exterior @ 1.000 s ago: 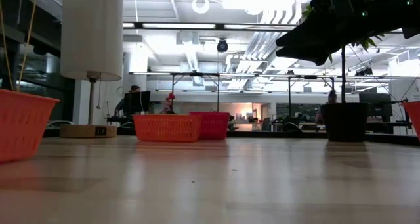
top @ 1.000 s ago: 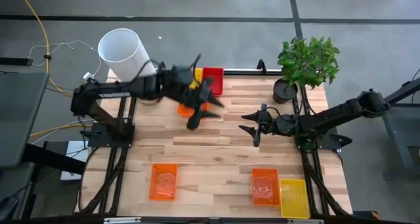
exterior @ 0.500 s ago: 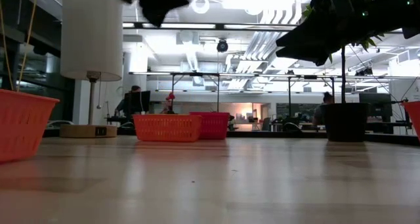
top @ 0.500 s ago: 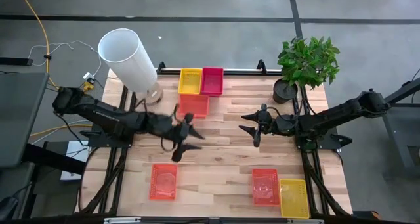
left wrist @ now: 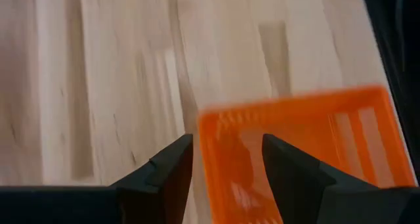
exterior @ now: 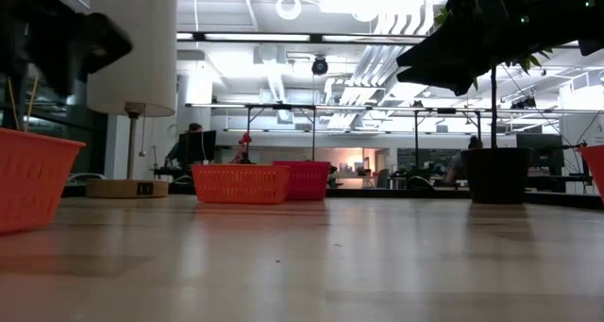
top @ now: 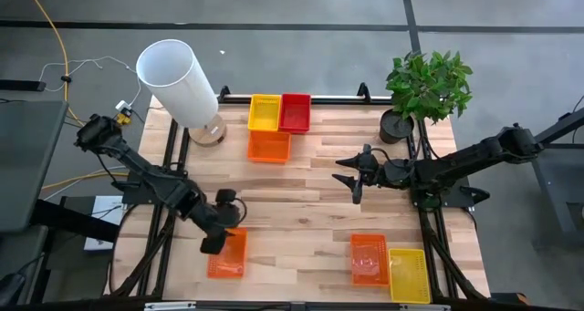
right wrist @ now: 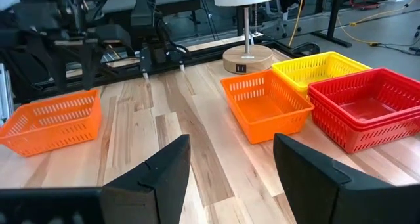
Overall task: Stack baskets by color
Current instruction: Stack the bottom left orange bin on top of the top orange bin
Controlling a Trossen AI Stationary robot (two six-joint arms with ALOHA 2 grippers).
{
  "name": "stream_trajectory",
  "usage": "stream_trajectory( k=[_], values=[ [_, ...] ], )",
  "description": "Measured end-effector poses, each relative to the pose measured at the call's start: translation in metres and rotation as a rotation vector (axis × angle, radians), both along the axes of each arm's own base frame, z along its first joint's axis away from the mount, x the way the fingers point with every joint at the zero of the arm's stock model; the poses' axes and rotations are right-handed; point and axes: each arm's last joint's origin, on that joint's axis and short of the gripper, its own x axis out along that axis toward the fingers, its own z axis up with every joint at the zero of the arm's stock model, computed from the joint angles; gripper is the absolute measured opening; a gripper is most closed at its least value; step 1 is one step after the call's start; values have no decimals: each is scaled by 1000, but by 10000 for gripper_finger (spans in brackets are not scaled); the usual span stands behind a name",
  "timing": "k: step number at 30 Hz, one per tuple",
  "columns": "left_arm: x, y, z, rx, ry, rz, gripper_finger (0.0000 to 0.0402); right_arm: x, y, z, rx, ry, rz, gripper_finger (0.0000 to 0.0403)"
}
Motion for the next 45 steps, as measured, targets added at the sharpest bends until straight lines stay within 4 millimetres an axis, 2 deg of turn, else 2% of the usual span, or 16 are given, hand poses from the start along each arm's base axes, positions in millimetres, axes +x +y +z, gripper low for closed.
stream_trajectory(
  k=[10,13,17,20,24,30,33,45],
  values=[
    [-11,-11,-4,-65,80,96,170,0,0,0,15,-4,-6,206],
    [-14,-13,-5,-192,162,217,170,0,0,0,15,-4,-6,206],
    [-20,-19,-6,-467,395,450,170,0,0,0,14,-4,-6,206],
    [-28,-30,-5,-560,512,559,170,0,0,0,14,-4,-6,206],
    [-37,-42,-5,-574,544,649,170,0,0,0,14,-4,-6,206],
    [-41,-46,-6,-509,320,816,170,0,0,0,-4,1,-2,206],
    [-42,-47,-6,-500,267,855,170,0,0,0,-4,3,-2,206],
    [-36,-55,-35,-388,362,948,170,-1,0,-3,-9,38,1,206]
  ],
)
